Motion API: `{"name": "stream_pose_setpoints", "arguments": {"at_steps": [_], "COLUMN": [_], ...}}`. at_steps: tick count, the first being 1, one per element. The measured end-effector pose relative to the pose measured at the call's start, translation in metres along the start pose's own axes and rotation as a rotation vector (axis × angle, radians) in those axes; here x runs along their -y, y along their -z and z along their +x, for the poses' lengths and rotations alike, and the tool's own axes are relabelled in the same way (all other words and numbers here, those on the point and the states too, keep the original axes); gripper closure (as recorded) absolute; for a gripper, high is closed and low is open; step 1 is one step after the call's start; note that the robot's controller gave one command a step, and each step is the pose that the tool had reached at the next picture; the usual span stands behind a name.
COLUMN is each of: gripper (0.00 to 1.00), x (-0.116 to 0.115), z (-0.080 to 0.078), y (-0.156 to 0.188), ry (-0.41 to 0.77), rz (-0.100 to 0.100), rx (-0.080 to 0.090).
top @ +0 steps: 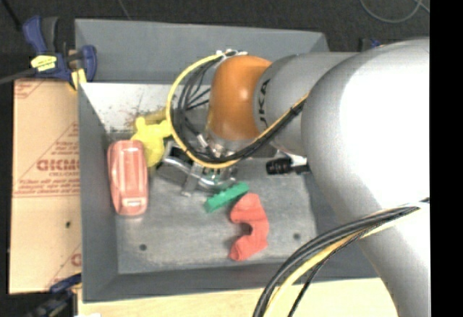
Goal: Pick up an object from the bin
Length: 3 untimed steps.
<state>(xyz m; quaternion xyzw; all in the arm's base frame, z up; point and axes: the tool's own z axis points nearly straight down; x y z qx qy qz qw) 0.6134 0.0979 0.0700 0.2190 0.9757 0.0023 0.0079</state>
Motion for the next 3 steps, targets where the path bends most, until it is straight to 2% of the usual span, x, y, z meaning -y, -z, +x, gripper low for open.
{"name": "stream_pose_setpoints", "arguments": {"at_steps": [2, 3], "gripper": [1.00, 1.00], "x": [0.001, 0.002], "z": [0.001, 0.002], "y": [0.002, 0.015], "ry": [0.000, 0.000], "rz": [0.001, 0.006], "rx": [-0.001, -0.009]}}
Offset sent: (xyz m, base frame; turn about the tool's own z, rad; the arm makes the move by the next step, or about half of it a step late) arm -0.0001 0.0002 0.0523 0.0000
